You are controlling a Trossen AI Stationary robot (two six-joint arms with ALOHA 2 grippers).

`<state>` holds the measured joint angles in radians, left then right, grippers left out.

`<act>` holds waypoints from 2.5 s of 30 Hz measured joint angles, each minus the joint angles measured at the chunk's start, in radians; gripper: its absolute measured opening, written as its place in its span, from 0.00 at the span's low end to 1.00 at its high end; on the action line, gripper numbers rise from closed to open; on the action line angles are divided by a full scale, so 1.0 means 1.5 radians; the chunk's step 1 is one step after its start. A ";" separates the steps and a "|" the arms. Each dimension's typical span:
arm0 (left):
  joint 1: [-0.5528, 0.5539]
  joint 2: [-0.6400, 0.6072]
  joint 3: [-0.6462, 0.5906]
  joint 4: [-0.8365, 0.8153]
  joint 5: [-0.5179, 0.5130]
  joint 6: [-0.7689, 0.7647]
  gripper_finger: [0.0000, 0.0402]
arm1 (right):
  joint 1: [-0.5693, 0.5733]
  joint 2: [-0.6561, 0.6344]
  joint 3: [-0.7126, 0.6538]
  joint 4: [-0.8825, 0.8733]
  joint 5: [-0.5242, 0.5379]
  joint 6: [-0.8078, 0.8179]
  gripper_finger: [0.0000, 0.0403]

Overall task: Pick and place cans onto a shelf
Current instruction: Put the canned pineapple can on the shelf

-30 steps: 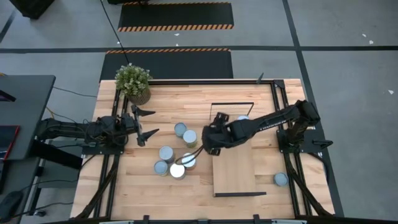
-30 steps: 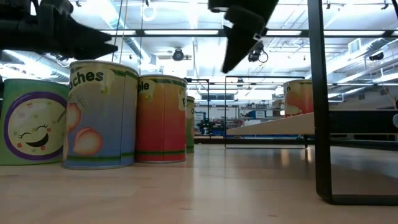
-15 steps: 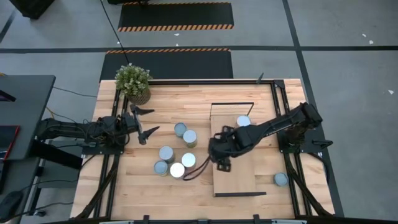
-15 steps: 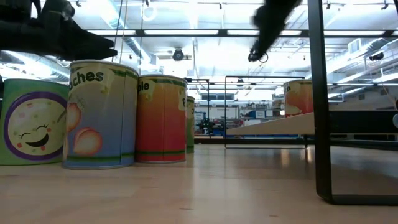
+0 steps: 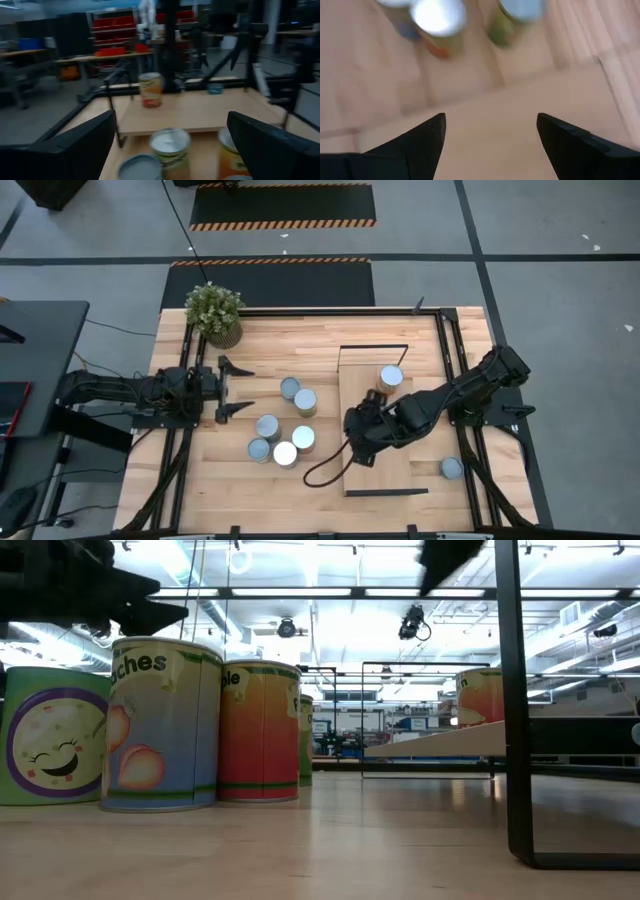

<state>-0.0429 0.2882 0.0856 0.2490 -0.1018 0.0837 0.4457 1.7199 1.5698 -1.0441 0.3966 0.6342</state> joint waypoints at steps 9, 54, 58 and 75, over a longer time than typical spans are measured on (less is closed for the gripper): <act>0.001 0.000 0.000 -0.005 0.005 -0.001 0.96 | -0.043 0.035 -0.014 0.214 -0.040 -0.117 0.80; 0.001 0.004 0.000 -0.018 -0.067 0.004 0.96 | -0.151 0.206 0.089 0.288 -0.168 -0.423 0.98; 0.001 0.005 0.000 -0.018 -0.073 0.007 0.96 | -0.140 0.205 0.089 0.278 -0.168 -0.423 0.98; 0.001 0.005 0.000 -0.019 -0.087 0.009 0.96 | -0.106 0.207 0.070 0.188 -0.125 -0.432 0.96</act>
<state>-0.0422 0.2951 0.0860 0.2211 -0.2321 0.0969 0.2862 2.0300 1.6747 -0.7616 0.2097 -0.0135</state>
